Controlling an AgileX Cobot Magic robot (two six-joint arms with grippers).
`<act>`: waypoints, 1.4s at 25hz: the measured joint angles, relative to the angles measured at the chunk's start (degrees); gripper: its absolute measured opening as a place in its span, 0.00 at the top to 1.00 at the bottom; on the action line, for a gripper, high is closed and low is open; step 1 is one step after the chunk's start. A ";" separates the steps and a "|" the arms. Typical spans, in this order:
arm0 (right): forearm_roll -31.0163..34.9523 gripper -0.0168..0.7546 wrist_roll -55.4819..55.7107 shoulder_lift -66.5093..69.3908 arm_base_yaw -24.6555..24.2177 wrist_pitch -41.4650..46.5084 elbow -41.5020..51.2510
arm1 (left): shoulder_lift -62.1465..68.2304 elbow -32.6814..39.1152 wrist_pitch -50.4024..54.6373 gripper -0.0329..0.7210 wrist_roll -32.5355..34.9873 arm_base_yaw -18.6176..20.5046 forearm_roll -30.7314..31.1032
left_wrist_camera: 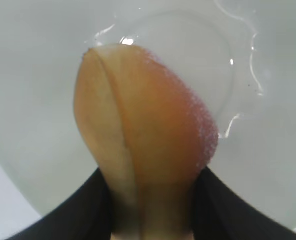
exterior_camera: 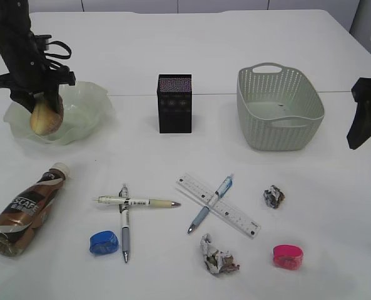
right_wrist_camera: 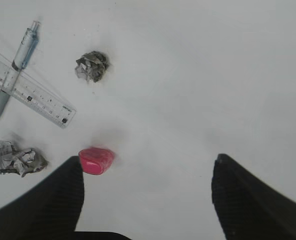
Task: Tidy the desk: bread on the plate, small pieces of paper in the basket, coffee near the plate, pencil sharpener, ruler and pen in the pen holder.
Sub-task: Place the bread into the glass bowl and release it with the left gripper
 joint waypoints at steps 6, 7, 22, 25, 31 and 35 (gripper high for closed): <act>0.00 0.22 0.00 0.00 0.00 0.00 0.00 | 0.13 0.00 -0.11 0.29 0.00 0.00 -0.80; 0.00 0.22 0.00 0.00 0.00 0.00 0.00 | 0.13 0.00 -0.11 0.25 0.00 0.00 -0.80; 0.00 0.22 0.10 0.00 0.00 0.00 0.00 | 0.13 -4.68 -0.11 0.19 0.00 0.00 -2.26; 0.00 0.22 0.22 0.00 0.00 0.00 0.00 | 0.13 -4.68 -0.11 0.16 0.00 0.00 -2.76; 0.00 0.22 0.32 0.00 0.00 -0.02 0.00 | 0.13 -4.68 -0.42 0.18 0.00 0.00 -2.76; 0.00 0.22 0.32 0.00 0.00 -0.02 0.00 | 0.13 -4.68 -0.42 0.17 0.00 0.00 -2.76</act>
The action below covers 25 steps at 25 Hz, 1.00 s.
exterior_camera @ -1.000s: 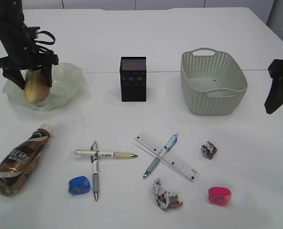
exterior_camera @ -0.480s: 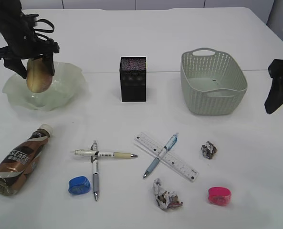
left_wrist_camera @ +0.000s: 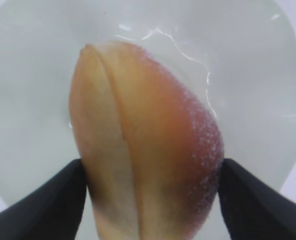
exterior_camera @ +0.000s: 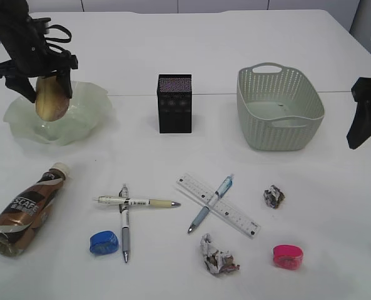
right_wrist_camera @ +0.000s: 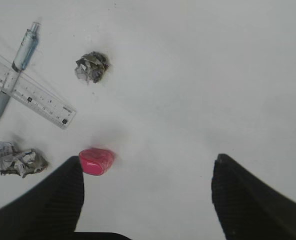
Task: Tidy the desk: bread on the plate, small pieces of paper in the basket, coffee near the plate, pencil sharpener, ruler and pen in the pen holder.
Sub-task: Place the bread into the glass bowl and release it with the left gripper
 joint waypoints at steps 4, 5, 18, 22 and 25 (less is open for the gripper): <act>0.00 0.22 0.00 0.00 0.00 -0.10 0.00 | 0.00 0.00 0.23 0.12 -0.10 0.00 1.42; 0.00 0.22 0.00 0.00 0.00 -0.21 0.00 | 0.00 0.00 0.23 0.12 -0.10 0.00 1.73; 0.00 0.22 0.00 0.00 0.00 -1.07 0.00 | -1.85 0.00 0.36 0.20 -0.30 -0.10 0.00; 0.00 0.22 0.00 0.00 0.00 -1.07 0.00 | -5.90 0.00 0.39 0.20 0.18 -0.10 -0.41; 0.71 0.22 0.00 0.00 0.00 -1.07 0.00 | -9.41 0.00 0.60 0.21 1.42 -0.10 -2.05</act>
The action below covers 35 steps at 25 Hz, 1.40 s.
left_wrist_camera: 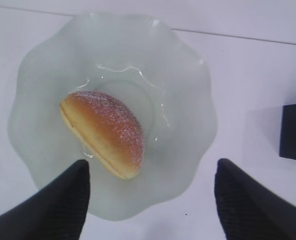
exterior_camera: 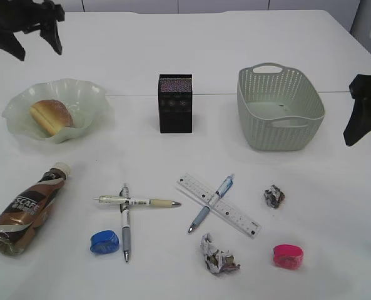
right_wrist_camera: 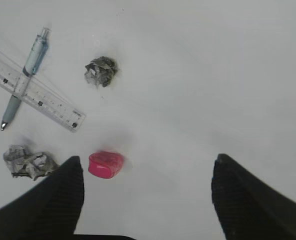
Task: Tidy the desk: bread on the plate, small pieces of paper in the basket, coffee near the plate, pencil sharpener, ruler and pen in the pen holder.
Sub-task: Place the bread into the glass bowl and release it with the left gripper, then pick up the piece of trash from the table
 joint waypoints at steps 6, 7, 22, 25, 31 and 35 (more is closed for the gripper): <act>3.77 0.22 0.00 0.00 0.00 2.46 0.00 | -7.76 0.87 0.31 0.21 4.43 -0.10 -4.34; 3.90 0.22 -0.12 0.00 0.00 3.03 0.00 | -8.96 1.78 0.31 0.21 5.05 -0.10 -4.76; 6.31 0.22 -2.65 0.00 0.00 3.53 0.00 | -40.82 45.27 0.31 0.23 9.41 -0.33 2.05; 6.20 0.22 -2.65 0.00 0.00 3.11 0.00 | -47.73 50.43 0.31 0.27 9.46 -0.33 2.05; 7.76 0.22 -3.00 0.00 0.00 0.99 0.00 | -56.38 57.09 0.31 0.28 9.46 -0.33 3.17; 8.30 0.22 -3.81 2.34 1.67 0.34 -0.54 | -58.03 59.50 0.44 0.28 9.46 -0.33 3.26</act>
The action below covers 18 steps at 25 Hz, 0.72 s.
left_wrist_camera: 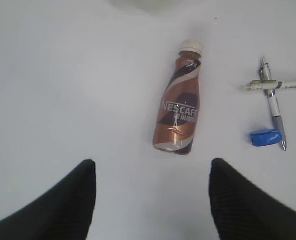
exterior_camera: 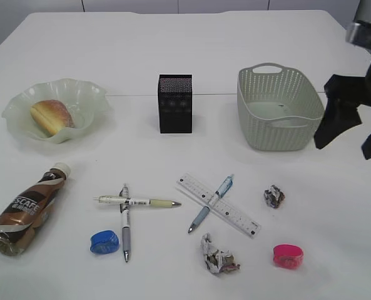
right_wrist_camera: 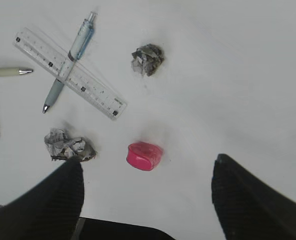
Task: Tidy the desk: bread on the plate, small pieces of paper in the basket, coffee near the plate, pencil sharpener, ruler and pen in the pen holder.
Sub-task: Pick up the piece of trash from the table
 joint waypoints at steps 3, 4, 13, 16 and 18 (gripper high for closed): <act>-0.47 0.22 -0.12 3.60 2.94 -0.10 -1.96 | 0.00 0.65 0.00 0.28 0.00 0.00 0.00; -1.06 0.22 -0.22 5.10 4.05 -0.10 -3.07 | 0.00 0.65 0.00 0.28 0.00 0.00 0.00; -8.44 0.22 0.73 18.27 7.54 2.81 -15.33 | -0.37 0.65 0.00 0.28 0.00 0.00 -1.20; -9.03 0.22 1.06 22.38 7.89 2.88 -17.98 | -0.37 0.65 0.00 0.28 0.00 0.00 -1.54; -9.19 0.23 1.27 24.86 9.02 2.88 -18.83 | -0.37 0.65 0.00 0.28 0.00 0.00 -1.62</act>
